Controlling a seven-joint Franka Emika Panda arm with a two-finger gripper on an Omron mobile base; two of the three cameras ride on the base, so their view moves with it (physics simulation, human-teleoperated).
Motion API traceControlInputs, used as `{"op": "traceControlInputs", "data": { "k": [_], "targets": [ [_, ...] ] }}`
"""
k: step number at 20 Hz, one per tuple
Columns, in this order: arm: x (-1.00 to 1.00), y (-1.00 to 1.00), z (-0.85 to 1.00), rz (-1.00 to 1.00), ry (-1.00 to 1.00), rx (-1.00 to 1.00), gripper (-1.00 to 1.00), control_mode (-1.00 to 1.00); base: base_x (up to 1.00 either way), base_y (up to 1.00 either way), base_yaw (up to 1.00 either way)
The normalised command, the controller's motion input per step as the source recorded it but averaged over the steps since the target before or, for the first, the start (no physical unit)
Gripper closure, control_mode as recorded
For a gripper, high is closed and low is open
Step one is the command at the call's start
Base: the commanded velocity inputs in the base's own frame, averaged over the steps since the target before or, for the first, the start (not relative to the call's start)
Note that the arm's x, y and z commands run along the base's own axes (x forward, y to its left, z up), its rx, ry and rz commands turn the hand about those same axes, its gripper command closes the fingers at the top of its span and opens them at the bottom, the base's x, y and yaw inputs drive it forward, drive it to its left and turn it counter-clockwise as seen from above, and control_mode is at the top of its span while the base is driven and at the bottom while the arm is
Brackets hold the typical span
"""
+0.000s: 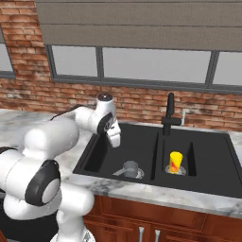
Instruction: Move any existing items from the left basin to the right basin for drying. Then move the measuring cup from the counter to the left basin of the sink for washing.
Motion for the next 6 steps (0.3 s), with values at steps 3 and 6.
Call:
{"op": "traceControlInputs", "data": {
  "k": [3, 6],
  "targets": [
    [-0.21, 0.56, 0.64, 0.1, -0.06, -0.18, -1.0, -1.0, 0.0, 0.0, 0.0],
    [-0.13, 0.54, 0.62, 0.09, -0.01, -0.16, -1.0, -1.0, 0.0, 0.0, 0.0]
  ]
}}
